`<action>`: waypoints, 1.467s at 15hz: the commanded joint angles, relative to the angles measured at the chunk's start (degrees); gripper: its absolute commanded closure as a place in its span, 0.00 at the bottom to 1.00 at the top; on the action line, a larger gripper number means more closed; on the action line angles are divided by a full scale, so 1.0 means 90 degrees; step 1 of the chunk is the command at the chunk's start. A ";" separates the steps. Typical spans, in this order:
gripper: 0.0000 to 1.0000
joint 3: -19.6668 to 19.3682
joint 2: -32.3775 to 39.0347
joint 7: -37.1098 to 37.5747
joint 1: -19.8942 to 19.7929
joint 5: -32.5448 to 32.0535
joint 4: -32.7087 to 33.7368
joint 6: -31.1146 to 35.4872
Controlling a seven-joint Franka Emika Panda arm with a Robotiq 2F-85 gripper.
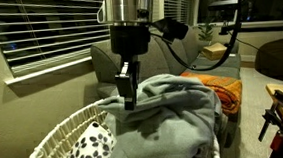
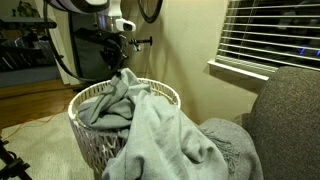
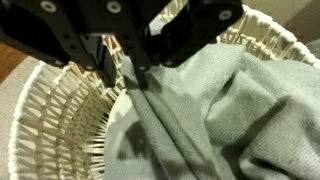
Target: Put the fleece inside the basket
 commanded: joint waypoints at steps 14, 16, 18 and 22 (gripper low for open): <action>0.00 -0.0484 -0.0486 0.0566 -0.0188 -0.0207 -0.0847 -0.0158; 0.00 -0.0571 -0.0593 0.0726 -0.0201 -0.0322 -0.1017 -0.0157; 0.00 -0.0676 -0.0727 0.0958 -0.0191 -0.0511 -0.1166 -0.0196; 0.00 -0.0911 -0.1103 0.1565 -0.0202 -0.1133 -0.1474 -0.0272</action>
